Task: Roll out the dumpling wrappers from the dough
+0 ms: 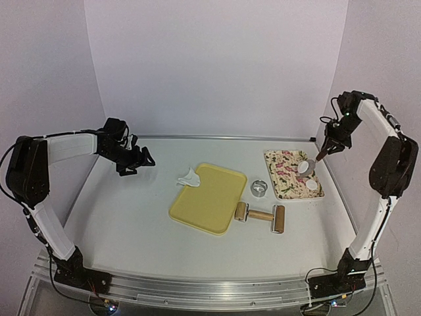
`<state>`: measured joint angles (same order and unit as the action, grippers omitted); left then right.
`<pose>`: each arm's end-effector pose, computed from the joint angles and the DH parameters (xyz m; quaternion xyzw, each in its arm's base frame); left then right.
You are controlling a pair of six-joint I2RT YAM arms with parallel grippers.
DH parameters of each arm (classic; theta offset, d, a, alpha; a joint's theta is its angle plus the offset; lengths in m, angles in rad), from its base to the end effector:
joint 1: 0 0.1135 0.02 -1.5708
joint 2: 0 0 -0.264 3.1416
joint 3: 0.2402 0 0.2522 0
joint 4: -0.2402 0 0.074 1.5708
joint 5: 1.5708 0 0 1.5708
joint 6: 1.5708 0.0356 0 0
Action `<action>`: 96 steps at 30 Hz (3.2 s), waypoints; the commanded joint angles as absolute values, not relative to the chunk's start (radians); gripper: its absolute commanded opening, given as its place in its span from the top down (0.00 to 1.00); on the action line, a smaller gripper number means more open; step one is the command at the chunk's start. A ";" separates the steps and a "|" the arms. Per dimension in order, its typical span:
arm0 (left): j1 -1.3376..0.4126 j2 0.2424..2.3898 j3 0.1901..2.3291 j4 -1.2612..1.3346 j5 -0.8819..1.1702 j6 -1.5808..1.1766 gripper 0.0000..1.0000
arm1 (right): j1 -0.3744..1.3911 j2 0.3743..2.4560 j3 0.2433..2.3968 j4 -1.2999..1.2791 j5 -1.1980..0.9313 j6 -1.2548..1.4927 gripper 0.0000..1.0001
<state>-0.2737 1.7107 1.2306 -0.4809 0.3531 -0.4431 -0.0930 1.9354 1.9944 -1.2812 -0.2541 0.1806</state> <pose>0.3465 -0.1101 0.2270 -0.0269 0.9401 -0.2606 0.2180 0.3913 -0.0275 0.3325 0.1115 0.9708 0.1322 0.1664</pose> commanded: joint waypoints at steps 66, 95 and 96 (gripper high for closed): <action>-0.266 1.420 1.029 -0.433 0.190 -0.475 0.09 | 0.277 1.292 0.952 -0.948 -0.881 0.250 1.00; -0.265 1.458 1.005 -0.394 0.172 -0.468 0.09 | 0.295 1.345 1.009 -0.946 -0.437 0.299 0.26; -0.263 1.461 1.006 -0.394 0.173 -0.469 0.08 | 0.294 1.341 1.025 -0.958 -0.396 0.307 0.25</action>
